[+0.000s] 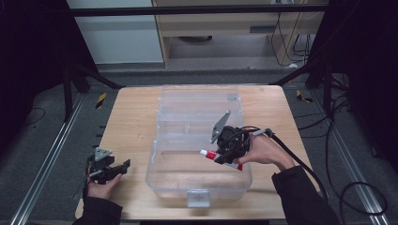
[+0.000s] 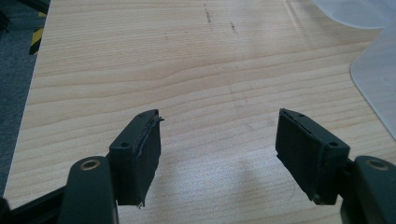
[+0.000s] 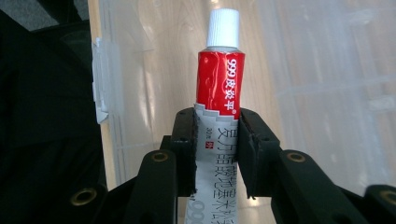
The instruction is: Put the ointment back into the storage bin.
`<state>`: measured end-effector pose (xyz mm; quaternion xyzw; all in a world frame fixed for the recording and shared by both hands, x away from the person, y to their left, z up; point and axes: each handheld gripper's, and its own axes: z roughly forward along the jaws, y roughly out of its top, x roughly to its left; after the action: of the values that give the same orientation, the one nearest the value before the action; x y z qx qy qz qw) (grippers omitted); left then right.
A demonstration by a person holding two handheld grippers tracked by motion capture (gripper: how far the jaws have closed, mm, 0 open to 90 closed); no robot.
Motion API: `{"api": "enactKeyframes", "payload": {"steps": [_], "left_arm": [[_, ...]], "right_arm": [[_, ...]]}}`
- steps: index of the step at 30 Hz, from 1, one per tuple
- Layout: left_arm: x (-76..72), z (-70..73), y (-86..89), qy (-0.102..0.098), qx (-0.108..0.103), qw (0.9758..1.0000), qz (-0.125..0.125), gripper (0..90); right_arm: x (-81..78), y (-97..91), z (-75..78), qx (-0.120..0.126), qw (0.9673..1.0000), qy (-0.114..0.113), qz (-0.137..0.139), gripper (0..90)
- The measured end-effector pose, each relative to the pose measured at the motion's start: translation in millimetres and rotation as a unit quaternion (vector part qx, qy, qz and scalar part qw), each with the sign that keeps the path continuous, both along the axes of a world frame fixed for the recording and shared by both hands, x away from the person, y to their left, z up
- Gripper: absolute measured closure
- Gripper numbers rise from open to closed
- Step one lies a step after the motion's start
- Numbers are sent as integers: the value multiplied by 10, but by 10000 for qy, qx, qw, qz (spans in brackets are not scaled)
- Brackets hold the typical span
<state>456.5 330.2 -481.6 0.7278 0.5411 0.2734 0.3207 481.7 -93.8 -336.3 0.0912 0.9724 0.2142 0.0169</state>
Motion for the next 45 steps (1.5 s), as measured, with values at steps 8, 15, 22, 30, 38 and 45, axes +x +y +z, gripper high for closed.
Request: {"api": "enactKeyframes", "payload": {"steps": [8,15,22,30,38,45], "left_arm": [[3,-4,3,14,9,10000,2,308],[2,-3,-2,12,12,10000,-12,309],[4,-5,-3,30,14,10000,-12,309],[5,-6,-6,18,8,10000,-18,309],[6,-7,-5,13,13,10000,-20,311],[9,-9,-5,14,21,10000,-27,311]], "right_arm": [[16,115,-296,-444,9987,136,190,695],[28,116,-437,-561,9977,263,269,695],[18,114,-551,-755,9963,250,322,695],[11,104,-740,-909,9946,297,414,695],[18,141,-905,-1145,9915,245,572,695],[33,173,-997,-1247,9903,222,577,694]]}}
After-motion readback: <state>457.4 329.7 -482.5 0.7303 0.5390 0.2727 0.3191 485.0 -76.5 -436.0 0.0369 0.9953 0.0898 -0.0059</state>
